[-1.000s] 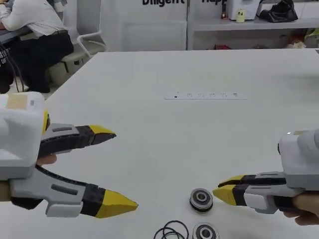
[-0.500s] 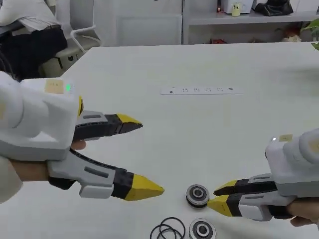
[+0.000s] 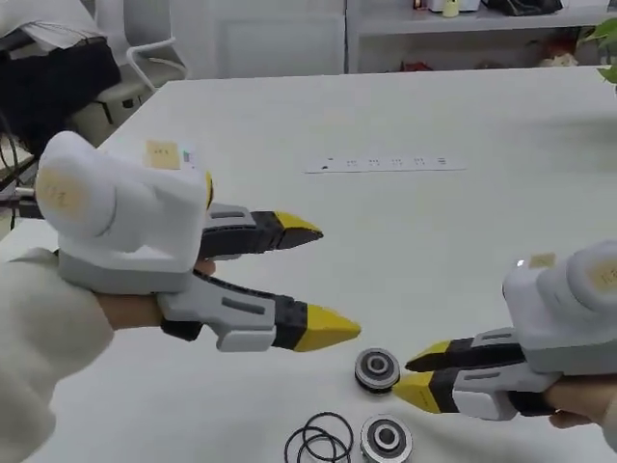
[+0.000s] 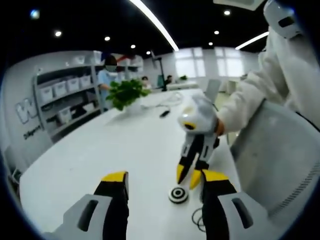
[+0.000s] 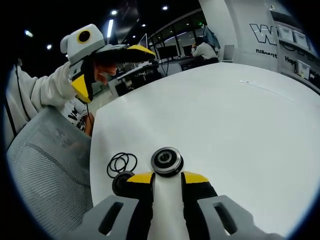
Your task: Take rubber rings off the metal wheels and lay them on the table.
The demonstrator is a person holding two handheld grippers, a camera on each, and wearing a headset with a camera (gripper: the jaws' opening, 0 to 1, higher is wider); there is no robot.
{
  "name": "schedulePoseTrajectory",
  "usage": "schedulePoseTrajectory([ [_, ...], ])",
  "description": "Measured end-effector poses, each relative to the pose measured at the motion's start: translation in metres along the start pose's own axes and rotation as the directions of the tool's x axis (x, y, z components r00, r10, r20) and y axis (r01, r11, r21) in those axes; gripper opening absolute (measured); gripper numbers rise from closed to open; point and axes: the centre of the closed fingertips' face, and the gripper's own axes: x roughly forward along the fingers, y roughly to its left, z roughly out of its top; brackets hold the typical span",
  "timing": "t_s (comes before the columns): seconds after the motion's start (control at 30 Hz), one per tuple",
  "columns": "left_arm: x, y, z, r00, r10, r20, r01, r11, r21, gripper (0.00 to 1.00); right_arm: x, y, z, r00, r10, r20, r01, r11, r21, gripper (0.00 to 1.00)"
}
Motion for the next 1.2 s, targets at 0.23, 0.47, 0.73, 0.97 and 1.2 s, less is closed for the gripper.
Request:
schedulePoseTrajectory([
  [0.23, 0.016, -0.002, -0.019, 0.9995, -0.008, -0.030, 0.009, 1.000, 0.006, 0.52, 0.001, -0.001, -0.001, 1.0000, -0.002, 0.001, 0.002, 1.000, -0.004, 0.18],
  [0.47, 0.030, -0.011, -0.037, 0.9964, -0.051, -0.068, 0.050, 0.999, -0.009, 0.45, 0.001, -0.001, 0.001, 1.0000, -0.003, 0.007, 0.003, 1.000, -0.024, 0.18],
  [0.73, 0.047, -0.019, -0.055, 0.9872, -0.091, -0.131, 0.095, 0.995, 0.028, 0.37, 0.003, -0.001, 0.000, 1.0000, -0.002, 0.003, 0.002, 0.999, -0.039, 0.18],
  [0.97, 0.059, -0.021, -0.068, 0.9826, -0.098, -0.157, 0.104, 0.994, 0.025, 0.29, 0.005, -0.001, -0.002, 1.0000, -0.002, -0.004, 0.001, 0.999, -0.052, 0.17],
  [1.2, 0.067, -0.021, -0.081, 0.9778, -0.094, -0.188, 0.094, 0.996, -0.008, 0.25, 0.006, -0.001, -0.003, 1.0000, -0.003, -0.009, 0.002, 0.998, -0.063, 0.16],
])
